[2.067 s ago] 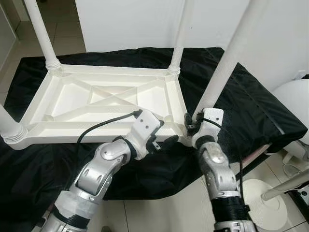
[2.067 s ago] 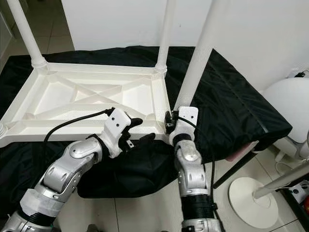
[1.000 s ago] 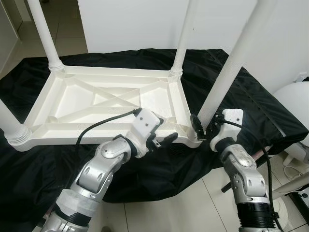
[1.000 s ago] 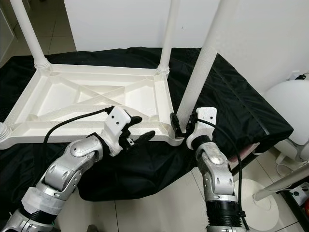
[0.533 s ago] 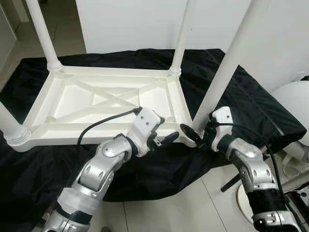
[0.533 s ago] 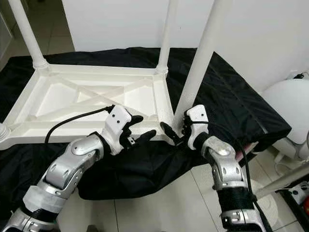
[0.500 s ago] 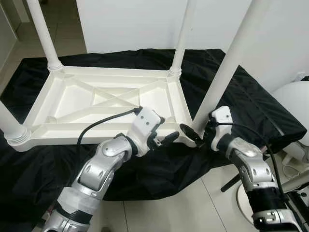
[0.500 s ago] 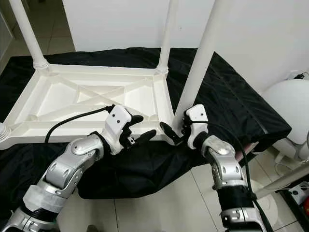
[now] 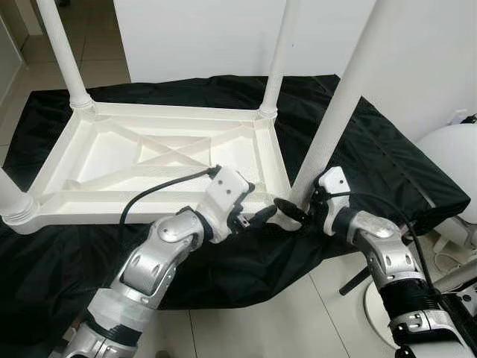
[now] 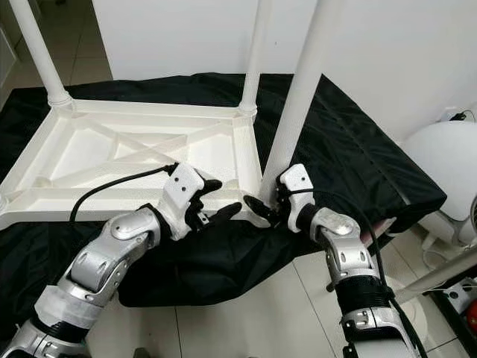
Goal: Building children table
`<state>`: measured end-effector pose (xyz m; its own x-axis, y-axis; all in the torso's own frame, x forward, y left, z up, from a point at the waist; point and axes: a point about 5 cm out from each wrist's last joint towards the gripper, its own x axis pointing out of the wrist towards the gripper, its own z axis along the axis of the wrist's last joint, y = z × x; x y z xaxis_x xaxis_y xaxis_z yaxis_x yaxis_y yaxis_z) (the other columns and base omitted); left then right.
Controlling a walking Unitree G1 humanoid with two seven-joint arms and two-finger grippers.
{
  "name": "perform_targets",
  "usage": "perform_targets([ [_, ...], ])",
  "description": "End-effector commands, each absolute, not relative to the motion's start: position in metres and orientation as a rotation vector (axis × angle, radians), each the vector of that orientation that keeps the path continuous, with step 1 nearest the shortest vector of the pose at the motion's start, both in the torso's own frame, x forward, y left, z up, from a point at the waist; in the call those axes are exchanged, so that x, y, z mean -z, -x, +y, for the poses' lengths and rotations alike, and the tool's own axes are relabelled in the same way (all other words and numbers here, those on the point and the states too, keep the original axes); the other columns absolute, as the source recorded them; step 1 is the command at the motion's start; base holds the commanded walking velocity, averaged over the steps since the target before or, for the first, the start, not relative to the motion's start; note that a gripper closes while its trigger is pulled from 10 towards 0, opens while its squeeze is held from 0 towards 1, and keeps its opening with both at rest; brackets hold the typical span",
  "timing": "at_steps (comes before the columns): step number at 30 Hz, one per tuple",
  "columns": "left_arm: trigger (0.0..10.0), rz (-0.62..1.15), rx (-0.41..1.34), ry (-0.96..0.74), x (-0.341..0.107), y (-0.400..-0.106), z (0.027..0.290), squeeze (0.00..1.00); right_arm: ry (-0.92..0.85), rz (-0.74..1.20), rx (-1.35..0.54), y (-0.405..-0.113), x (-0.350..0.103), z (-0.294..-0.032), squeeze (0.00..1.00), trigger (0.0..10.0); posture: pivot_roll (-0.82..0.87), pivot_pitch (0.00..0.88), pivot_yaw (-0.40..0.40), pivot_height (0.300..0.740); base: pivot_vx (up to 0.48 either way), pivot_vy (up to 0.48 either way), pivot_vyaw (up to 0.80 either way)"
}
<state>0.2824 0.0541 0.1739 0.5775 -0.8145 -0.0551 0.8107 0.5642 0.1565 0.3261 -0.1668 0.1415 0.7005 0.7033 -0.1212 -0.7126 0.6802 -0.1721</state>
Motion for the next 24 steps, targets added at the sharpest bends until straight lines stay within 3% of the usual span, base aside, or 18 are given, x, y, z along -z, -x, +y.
perform_targets([
  [1,10.0,0.001,1.066,-0.181,-0.17,-0.274,0.049,0.0,0.218,0.123,-0.842,-0.322,-0.126,-0.163,0.0,0.0,-0.03,0.035,-0.044,0.74,0.0,0.0,0.0],
  [8,10.0,0.009,1.073,-0.184,-0.168,-0.273,0.048,0.0,0.213,0.129,-0.803,-0.322,-0.122,-0.173,0.0,0.0,-0.04,0.038,-0.046,0.74,0.0,0.0,0.0],
  [9,10.0,0.008,1.072,-0.182,-0.168,-0.274,0.047,0.0,0.21,0.125,-0.781,-0.323,-0.123,-0.174,0.0,3.0,-0.04,0.038,-0.046,0.74,0.0,0.0,0.0],
  [10,10.0,0.008,1.072,-0.182,-0.168,-0.274,0.047,0.0,0.21,0.125,-0.781,-0.323,-0.123,-0.174,0.0,3.0,-0.04,0.038,-0.046,0.74,0.0,0.0,0.0],
  [11,10.0,0.008,1.07,-0.18,-0.168,-0.274,0.047,0.0,0.208,0.114,-0.735,-0.324,-0.124,-0.175,0.0,10.0,-0.04,0.039,-0.046,0.74,0.0,0.0,0.0],
  [22,10.0,0.004,1.059,-0.174,-0.168,-0.273,0.046,0.0,0.159,0.099,-0.594,-0.324,-0.124,-0.169,0.0,10.0,-0.04,0.04,-0.051,0.74,0.0,0.0,0.0],
  [24,10.0,0.008,1.044,-0.173,-0.167,-0.273,0.049,0.0,0.112,0.076,-0.469,-0.32,-0.126,-0.161,0.0,10.0,-0.04,0.046,-0.055,0.74,0.0,0.0,0.0],
])
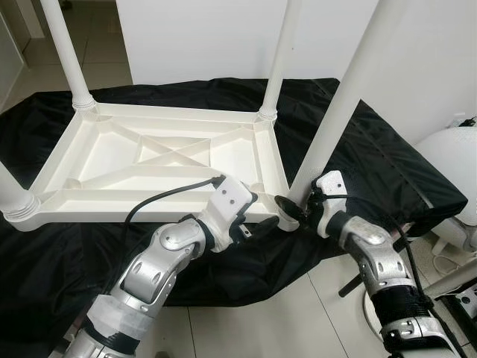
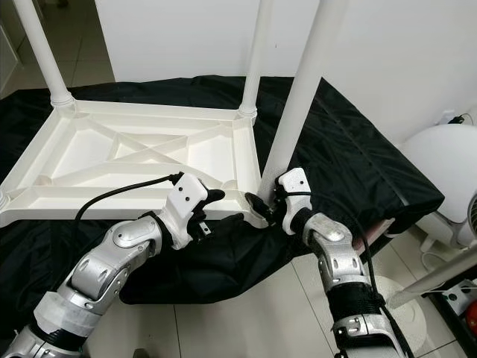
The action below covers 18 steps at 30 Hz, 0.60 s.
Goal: Building children table
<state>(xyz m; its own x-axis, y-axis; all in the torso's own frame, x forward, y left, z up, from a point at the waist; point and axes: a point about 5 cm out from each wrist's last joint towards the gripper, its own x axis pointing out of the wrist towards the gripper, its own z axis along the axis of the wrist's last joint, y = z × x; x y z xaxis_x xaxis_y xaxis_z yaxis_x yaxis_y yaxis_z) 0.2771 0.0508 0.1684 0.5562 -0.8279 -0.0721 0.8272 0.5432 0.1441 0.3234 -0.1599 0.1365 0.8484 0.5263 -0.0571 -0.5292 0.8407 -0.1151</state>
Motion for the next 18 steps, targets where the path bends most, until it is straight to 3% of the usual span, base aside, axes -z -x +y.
perform_targets([
  [1,10.0,0.008,1.044,-0.173,-0.167,-0.273,0.049,0.0,0.112,0.076,-0.469,-0.32,-0.126,-0.161,0.0,10.0,-0.04,0.046,-0.055,0.74,0.0,0.0,0.0],
  [3,10.0,0.011,1.028,-0.176,-0.167,-0.275,0.053,0.0,0.066,0.057,-0.341,-0.314,-0.128,-0.153,0.0,10.0,-0.04,0.046,-0.055,0.74,0.0,0.0,0.0],
  [13,10.0,0.011,1.022,-0.178,-0.167,-0.275,0.055,0.0,-0.065,0.041,-0.117,-0.303,-0.127,-0.133,0.0,10.0,-0.04,0.044,-0.056,0.74,0.0,0.0,0.0],
  [14,10.0,0.012,1.026,-0.177,-0.167,-0.274,0.054,0.0,-0.09,0.022,-0.016,-0.3,-0.128,-0.131,0.0,10.0,-0.04,0.043,-0.056,0.74,0.0,0.0,0.0],
  [18,10.0,-0.001,1.021,-0.148,-0.17,-0.274,0.052,0.0,-0.139,-0.006,0.022,-0.295,-0.133,-0.116,0.0,10.0,-0.04,0.042,-0.055,0.74,0.0,0.0,0.0],
])
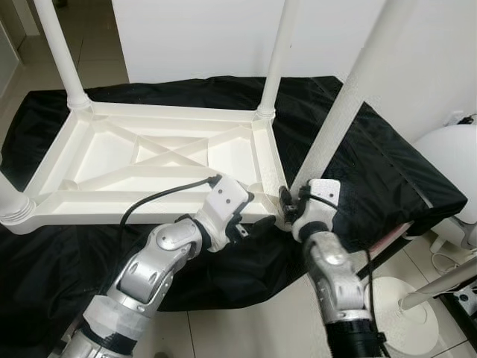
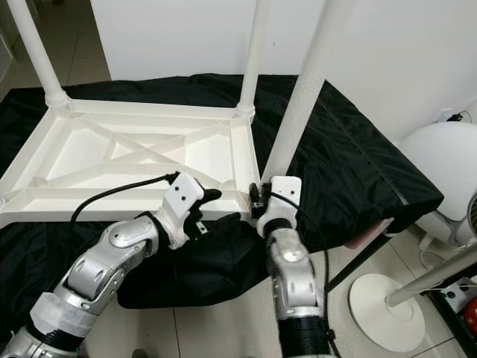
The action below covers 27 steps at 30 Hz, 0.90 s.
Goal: Building children table
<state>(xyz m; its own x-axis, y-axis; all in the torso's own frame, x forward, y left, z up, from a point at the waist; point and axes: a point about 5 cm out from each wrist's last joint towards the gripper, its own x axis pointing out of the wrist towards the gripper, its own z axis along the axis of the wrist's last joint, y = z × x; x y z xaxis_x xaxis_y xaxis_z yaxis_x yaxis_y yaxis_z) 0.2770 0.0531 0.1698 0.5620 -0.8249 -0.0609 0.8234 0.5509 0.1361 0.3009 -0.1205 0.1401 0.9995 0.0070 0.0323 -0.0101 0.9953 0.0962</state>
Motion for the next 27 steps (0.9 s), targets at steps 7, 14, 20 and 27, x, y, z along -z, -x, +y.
perform_targets([
  [7,10.0,-0.025,1.018,-0.132,-0.174,-0.276,0.05,0.0,-0.15,-0.044,0.017,-0.293,-0.142,-0.12,1.0,10.0,-0.04,0.031,-0.056,0.74,0.0,0.0,0.0],
  [14,10.0,-0.024,1.016,-0.137,-0.173,-0.276,0.05,0.0,-0.109,-0.05,0.014,-0.292,-0.144,-0.13,1.0,10.0,-0.04,0.025,-0.06,0.74,0.0,0.0,0.0],
  [20,10.0,-0.021,1.018,-0.143,-0.171,-0.275,0.051,0.0,-0.059,-0.078,-0.064,-0.292,-0.146,-0.148,0.0,10.0,-0.04,0.017,-0.067,0.74,0.0,0.0,0.0],
  [27,10.0,-0.018,1.037,-0.161,-0.17,-0.273,0.054,0.0,-0.007,-0.106,-0.152,-0.295,-0.148,-0.167,0.0,10.0,-0.03,0.012,-0.065,0.74,0.0,0.0,0.0],
])
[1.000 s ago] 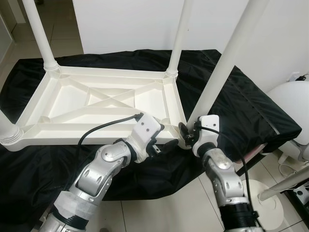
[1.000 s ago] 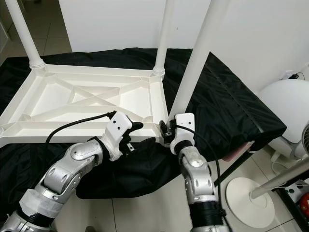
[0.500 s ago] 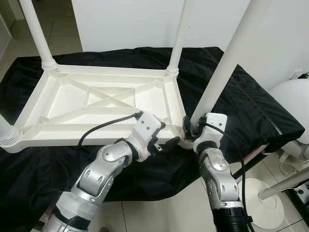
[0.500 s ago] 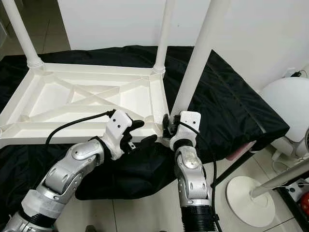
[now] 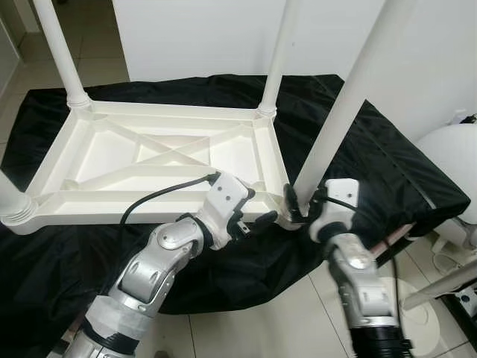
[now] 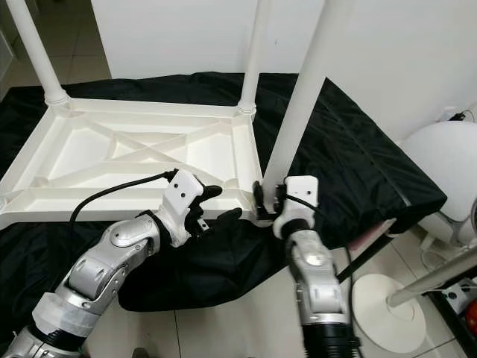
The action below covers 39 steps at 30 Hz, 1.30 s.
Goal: Building children table
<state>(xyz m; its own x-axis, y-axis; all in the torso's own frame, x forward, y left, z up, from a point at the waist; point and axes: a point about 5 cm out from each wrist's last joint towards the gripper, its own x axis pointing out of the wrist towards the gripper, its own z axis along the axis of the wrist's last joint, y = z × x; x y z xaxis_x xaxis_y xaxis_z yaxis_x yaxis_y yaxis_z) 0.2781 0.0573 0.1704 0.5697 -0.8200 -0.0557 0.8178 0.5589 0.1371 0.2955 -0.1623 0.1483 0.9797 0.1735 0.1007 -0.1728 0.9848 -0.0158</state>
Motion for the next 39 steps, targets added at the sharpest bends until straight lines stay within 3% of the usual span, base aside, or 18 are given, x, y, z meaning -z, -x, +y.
perform_targets([
  [1,10.0,-0.016,1.04,-0.165,-0.169,-0.273,0.055,0.0,0.012,-0.11,-0.179,-0.298,-0.148,-0.174,0.0,10.0,-0.03,0.012,-0.063,0.74,0.0,0.0,0.0],
  [7,10.0,-0.013,1.041,-0.175,-0.169,-0.274,0.055,0.0,0.018,-0.1,-0.277,-0.305,-0.146,-0.181,0.0,10.0,-0.03,0.009,-0.059,0.74,0.0,0.0,0.0],
  [16,10.0,-0.024,1.026,-0.18,-0.172,-0.278,0.054,0.0,0.065,-0.085,-0.494,-0.313,-0.139,-0.169,0.0,10.0,-0.03,0.009,-0.044,0.74,0.0,0.0,0.0],
  [35,10.0,-0.033,0.938,-0.203,-0.169,-0.292,0.055,0.0,0.197,-0.079,-0.636,-0.33,-0.137,-0.176,0.0,10.0,-0.03,0.012,-0.036,0.74,0.0,0.0,0.0],
  [36,10.0,-0.033,0.94,-0.204,-0.169,-0.292,0.055,0.0,0.204,-0.069,-0.649,-0.33,-0.135,-0.176,0.0,3.5,-0.04,0.013,-0.031,0.74,0.0,0.0,0.0],
  [37,10.0,-0.033,0.94,-0.204,-0.169,-0.292,0.055,0.0,0.204,-0.069,-0.649,-0.33,-0.135,-0.176,0.0,3.5,-0.04,0.013,-0.031,0.74,0.0,0.0,0.0],
  [38,10.0,-0.037,0.944,-0.203,-0.17,-0.292,0.054,0.0,0.195,-0.054,-0.668,-0.33,-0.133,-0.178,0.0,0.0,-0.04,0.016,-0.032,0.74,0.0,0.0,0.0],
  [39,10.0,-0.037,0.944,-0.203,-0.17,-0.292,0.054,0.0,0.195,-0.054,-0.668,-0.33,-0.133,-0.178,0.0,0.0,-0.04,0.016,-0.032,0.74,0.0,0.0,0.0],
])
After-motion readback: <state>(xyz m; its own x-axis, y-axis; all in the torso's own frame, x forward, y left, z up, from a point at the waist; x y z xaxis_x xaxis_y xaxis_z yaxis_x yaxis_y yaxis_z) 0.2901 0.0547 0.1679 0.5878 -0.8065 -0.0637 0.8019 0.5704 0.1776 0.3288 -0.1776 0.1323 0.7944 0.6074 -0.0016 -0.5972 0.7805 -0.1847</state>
